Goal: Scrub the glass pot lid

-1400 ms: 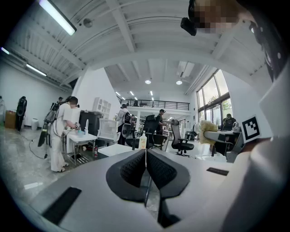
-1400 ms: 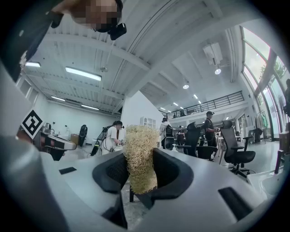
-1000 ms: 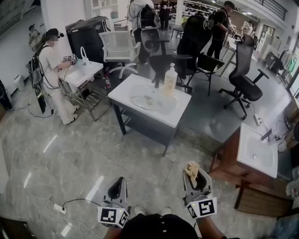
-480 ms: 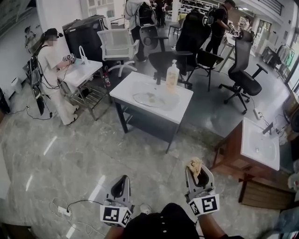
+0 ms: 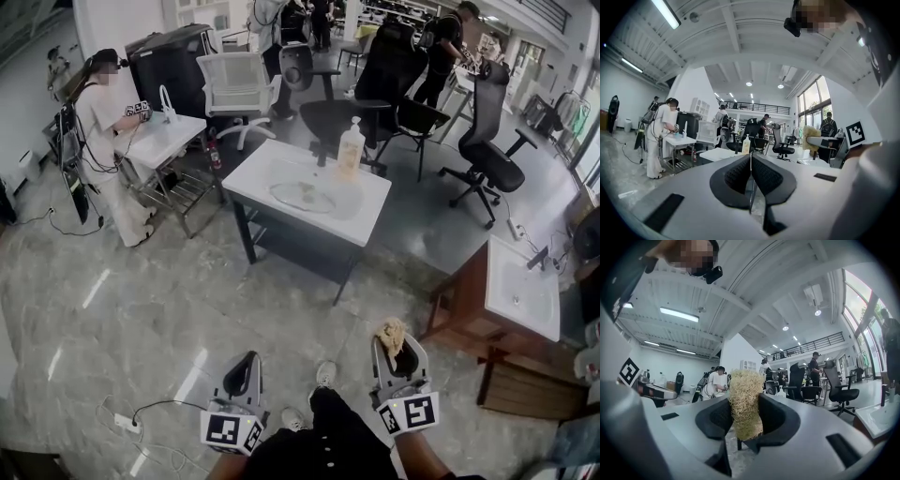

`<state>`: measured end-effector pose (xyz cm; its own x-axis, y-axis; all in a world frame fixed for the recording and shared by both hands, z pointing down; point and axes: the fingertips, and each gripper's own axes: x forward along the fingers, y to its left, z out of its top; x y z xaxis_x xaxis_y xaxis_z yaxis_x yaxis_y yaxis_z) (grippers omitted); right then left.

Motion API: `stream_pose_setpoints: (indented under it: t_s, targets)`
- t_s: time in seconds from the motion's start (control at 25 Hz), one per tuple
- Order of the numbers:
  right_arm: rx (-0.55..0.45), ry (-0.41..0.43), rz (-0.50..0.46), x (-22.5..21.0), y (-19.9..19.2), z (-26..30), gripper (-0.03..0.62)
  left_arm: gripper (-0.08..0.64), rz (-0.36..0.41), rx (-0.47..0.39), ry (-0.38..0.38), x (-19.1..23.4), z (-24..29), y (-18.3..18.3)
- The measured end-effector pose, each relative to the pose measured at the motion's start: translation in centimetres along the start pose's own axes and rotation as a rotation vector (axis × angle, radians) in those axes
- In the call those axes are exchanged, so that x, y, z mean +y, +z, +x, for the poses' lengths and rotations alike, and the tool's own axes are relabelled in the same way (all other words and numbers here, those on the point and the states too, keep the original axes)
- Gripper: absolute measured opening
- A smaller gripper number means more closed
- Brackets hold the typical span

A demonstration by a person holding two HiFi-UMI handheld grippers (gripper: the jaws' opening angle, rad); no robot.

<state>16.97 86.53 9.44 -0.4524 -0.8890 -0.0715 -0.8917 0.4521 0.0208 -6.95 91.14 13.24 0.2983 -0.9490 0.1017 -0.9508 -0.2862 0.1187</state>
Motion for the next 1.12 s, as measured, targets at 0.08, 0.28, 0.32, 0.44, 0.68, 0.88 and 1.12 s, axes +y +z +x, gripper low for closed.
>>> stream_pose_setpoints:
  t_s: [0.08,0.28,0.32,0.44,0.68,0.88,1.12]
  targets:
    - [-0.005,-0.001,0.000,-0.3,-0.1,0.6,0.149,0.028,0.003,-0.002,-0.002,0.1,0.6,0.1]
    - [-0.016,0.001,0.007,-1.4,-0.2,3.1,0.150,0.028,0.006,-0.005,0.008,1.1,2.9,0.4]
    - [-0.017,0.004,0.007,-1.6,-0.2,3.6,0.150,0.028,0.006,-0.005,0.010,1.2,3.3,0.5]
    - [-0.017,0.012,0.009,-2.5,-0.3,5.2,0.150,0.028,0.002,-0.004,0.020,1.7,4.9,0.7]
    - [-0.016,0.018,0.005,-4.7,-0.6,9.2,0.150,0.028,0.001,-0.002,0.029,2.8,9.1,1.1]
    - [-0.019,0.016,0.010,-6.9,-1.2,12.6,0.150,0.028,0.008,0.001,0.037,3.9,12.9,1.3]
    - [-0.020,0.027,0.015,-10.0,-1.6,16.9,0.150,0.028,0.017,-0.008,0.039,4.6,18.2,2.2]
